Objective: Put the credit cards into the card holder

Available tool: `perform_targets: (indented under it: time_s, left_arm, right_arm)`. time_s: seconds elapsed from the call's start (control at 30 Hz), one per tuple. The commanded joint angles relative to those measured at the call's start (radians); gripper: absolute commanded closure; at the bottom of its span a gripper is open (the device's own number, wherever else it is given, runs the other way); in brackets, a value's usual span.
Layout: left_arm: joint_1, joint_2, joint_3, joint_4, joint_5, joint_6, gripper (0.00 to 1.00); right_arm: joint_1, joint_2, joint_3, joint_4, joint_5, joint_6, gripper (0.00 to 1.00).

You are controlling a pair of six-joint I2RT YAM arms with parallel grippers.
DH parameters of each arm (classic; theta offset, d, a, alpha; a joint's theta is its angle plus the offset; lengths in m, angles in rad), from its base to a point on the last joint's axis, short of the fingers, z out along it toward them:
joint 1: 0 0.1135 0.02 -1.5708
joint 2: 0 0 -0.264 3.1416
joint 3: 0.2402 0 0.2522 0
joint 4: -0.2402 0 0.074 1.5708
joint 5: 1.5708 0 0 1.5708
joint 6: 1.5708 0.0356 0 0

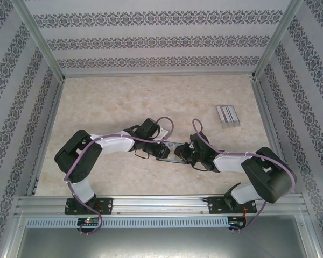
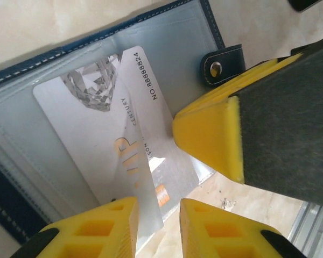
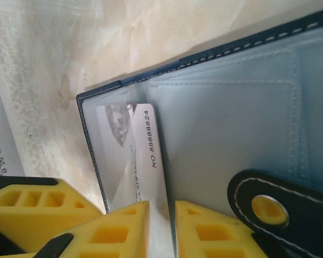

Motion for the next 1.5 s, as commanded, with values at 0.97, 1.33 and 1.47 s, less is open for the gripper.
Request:
perform_targets:
  time_s: [0.97, 1.33, 1.47]
  left_arm:
    - [0.132, 0.015, -0.137, 0.075, -0.009, -0.225, 0.77]
    - [0.149, -0.097, -0.122, -0.063, -0.121, -0.222, 0.59]
    - [0.157, -0.102, -0.110, -0.090, -0.134, -0.214, 0.59]
  right_arm:
    - [0.076, 0.205, 0.217, -0.048, -0.055, -0.082, 0.96]
    - [0.065, 0.191, 0.233, -0.043, -0.084, -0.096, 0.89]
    - [0.057, 0.164, 0.230, -0.064, -0.081, -0.100, 0.83]
